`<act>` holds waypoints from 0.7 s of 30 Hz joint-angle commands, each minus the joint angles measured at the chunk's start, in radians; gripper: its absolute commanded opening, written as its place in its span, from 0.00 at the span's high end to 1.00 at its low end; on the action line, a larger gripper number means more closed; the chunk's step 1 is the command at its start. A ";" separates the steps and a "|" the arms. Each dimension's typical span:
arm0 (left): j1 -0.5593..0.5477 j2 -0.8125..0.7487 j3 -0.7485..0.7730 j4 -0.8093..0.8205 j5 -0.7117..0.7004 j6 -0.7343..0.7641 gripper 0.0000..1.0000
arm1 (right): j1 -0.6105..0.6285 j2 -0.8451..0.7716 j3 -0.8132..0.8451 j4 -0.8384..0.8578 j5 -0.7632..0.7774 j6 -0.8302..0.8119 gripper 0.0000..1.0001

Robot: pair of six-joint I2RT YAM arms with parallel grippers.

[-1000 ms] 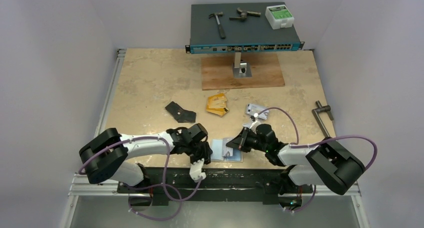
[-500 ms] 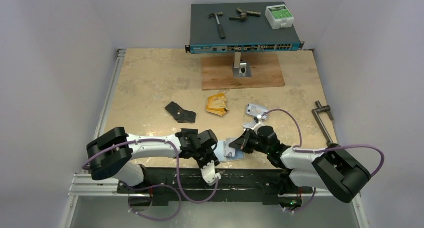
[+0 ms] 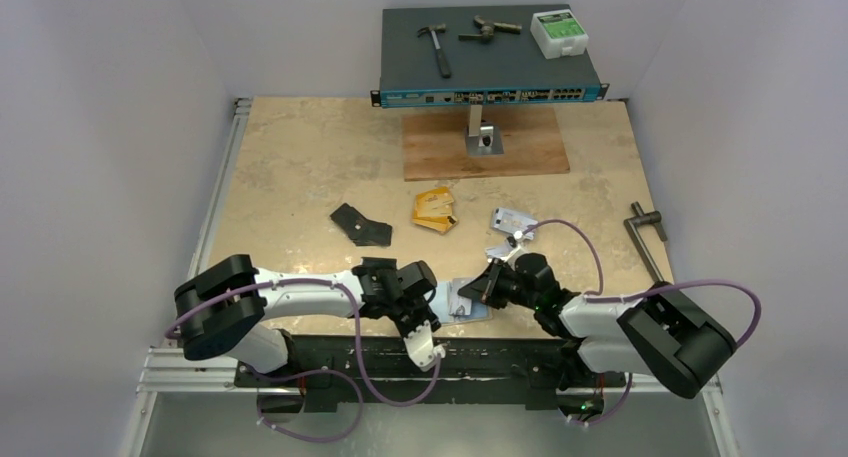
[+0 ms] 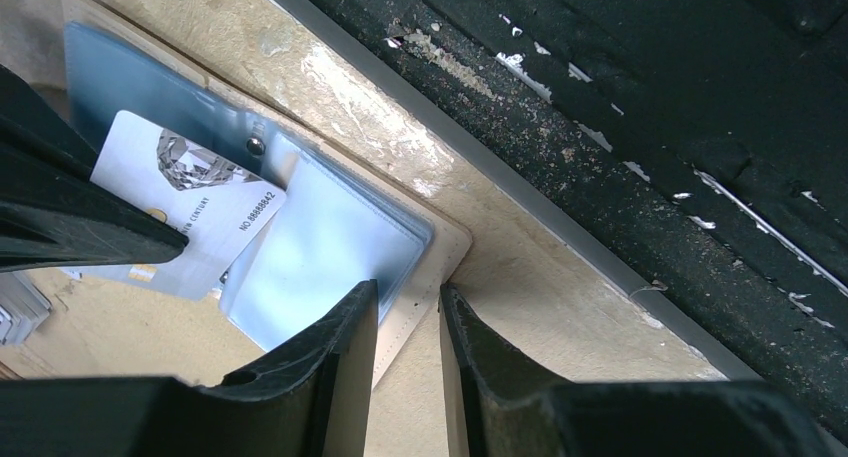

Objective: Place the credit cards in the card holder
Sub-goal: Insert the credit card into the card holder.

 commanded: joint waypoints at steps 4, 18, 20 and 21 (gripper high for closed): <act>-0.007 0.026 0.030 -0.004 -0.014 -0.033 0.72 | -0.003 0.074 0.002 0.075 -0.045 -0.068 1.00; -0.014 0.025 0.036 -0.006 -0.018 -0.050 0.73 | -0.003 -0.013 -0.032 -0.005 -0.020 -0.088 1.00; -0.018 0.024 0.038 -0.006 -0.020 -0.055 0.73 | -0.003 0.003 -0.040 0.011 -0.026 -0.080 1.00; -0.019 0.023 0.038 -0.006 -0.021 -0.055 0.73 | -0.002 0.015 -0.044 0.024 -0.030 -0.077 1.00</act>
